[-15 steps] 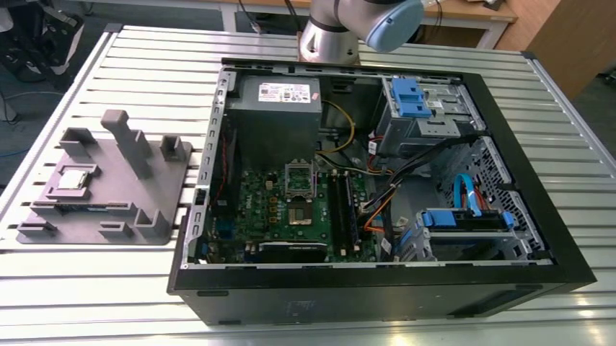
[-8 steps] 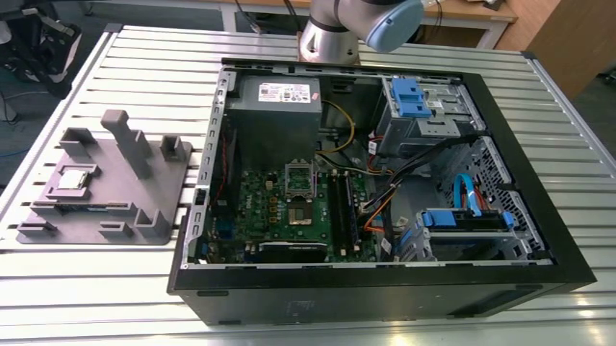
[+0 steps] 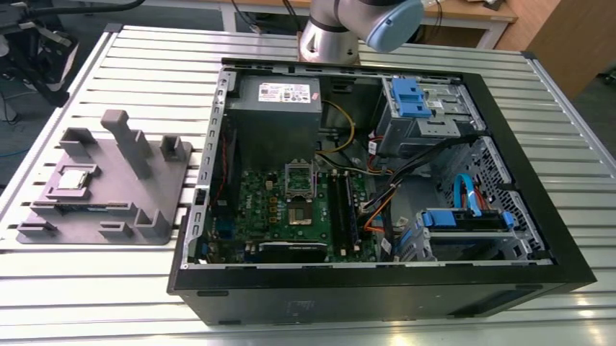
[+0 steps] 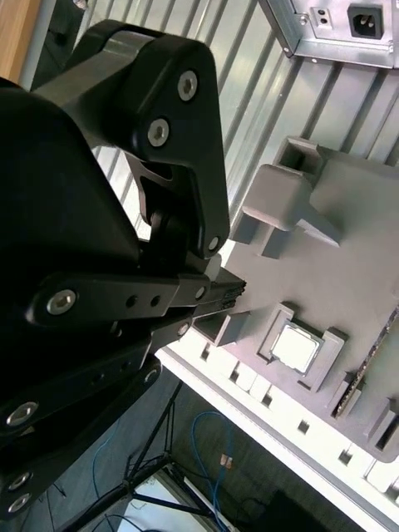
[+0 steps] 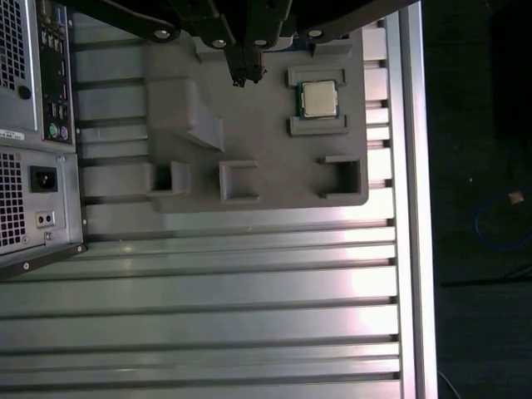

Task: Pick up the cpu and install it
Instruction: 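Reach for the cpu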

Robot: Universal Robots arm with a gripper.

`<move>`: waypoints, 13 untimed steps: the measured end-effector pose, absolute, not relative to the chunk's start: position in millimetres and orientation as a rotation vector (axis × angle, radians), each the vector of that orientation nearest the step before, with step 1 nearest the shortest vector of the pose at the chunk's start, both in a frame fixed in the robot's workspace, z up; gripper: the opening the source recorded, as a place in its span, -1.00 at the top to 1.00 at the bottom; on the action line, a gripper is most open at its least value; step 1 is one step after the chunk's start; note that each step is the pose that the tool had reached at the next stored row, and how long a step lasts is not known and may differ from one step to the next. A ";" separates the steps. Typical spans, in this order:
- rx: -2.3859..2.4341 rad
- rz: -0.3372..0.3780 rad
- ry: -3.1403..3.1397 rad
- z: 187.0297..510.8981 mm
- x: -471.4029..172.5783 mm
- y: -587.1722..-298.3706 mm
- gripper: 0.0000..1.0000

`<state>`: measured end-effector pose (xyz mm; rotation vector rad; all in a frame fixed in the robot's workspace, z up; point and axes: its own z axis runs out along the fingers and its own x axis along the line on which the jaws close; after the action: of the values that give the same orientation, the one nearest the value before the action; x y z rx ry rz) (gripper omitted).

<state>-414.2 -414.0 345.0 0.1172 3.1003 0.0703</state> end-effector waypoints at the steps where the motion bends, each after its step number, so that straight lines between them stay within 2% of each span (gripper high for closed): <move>1: 0.117 0.070 3.100 343.8 -415.1 -414.6 0.79; 13: 0.117 0.070 3.100 321.3 -428.9 -423.5 0.79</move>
<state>-428.9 -423.5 321.3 0.1172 3.1002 0.0703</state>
